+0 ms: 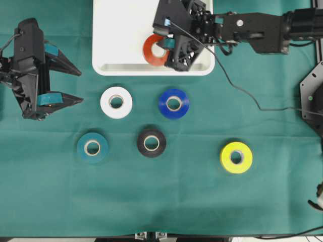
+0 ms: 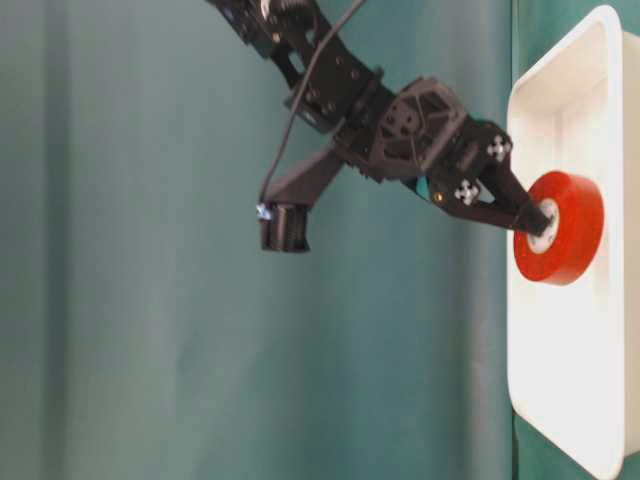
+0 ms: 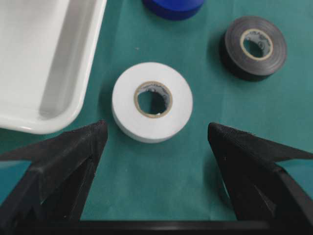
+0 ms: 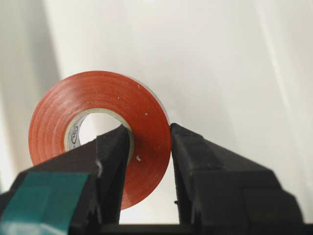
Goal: Put the tape alternately from left to right into the white case.
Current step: 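Carry the red-orange roll into the white tray and release it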
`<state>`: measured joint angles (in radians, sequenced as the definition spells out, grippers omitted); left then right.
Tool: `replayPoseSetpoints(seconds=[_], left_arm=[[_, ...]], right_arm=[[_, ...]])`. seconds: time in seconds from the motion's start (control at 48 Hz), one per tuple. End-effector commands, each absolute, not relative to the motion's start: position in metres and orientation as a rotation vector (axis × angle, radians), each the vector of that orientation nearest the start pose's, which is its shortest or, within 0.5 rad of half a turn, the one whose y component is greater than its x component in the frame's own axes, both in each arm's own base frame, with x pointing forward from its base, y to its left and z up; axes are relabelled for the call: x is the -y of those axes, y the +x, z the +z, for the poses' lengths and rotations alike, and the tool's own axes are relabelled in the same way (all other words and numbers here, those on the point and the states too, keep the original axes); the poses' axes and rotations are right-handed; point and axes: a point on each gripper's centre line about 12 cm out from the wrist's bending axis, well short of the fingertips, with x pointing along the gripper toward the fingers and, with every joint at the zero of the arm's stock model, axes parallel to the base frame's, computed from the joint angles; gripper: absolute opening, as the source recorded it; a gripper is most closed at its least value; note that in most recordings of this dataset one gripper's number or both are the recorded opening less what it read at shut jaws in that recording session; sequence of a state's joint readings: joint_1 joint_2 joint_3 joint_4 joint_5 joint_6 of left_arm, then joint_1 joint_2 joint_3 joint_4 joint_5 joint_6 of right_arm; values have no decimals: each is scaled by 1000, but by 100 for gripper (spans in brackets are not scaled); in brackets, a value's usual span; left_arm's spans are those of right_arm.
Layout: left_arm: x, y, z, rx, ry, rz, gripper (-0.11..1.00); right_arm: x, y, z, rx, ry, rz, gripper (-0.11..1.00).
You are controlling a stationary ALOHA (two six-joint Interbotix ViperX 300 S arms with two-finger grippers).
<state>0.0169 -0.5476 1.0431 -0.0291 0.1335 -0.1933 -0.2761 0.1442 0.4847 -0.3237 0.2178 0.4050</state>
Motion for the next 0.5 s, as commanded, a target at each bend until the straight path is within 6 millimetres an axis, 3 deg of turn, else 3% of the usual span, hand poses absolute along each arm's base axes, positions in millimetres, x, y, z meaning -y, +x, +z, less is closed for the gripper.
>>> replayPoseSetpoints(seconds=[0.0, 0.479], left_arm=[[-4, 256, 208, -597, -223, 80, 64], [-4, 255, 206, -594, -223, 80, 64]], right_arm=[[128, 415, 164, -786, 155, -364, 26], [131, 418, 153, -791, 161, -364, 26]])
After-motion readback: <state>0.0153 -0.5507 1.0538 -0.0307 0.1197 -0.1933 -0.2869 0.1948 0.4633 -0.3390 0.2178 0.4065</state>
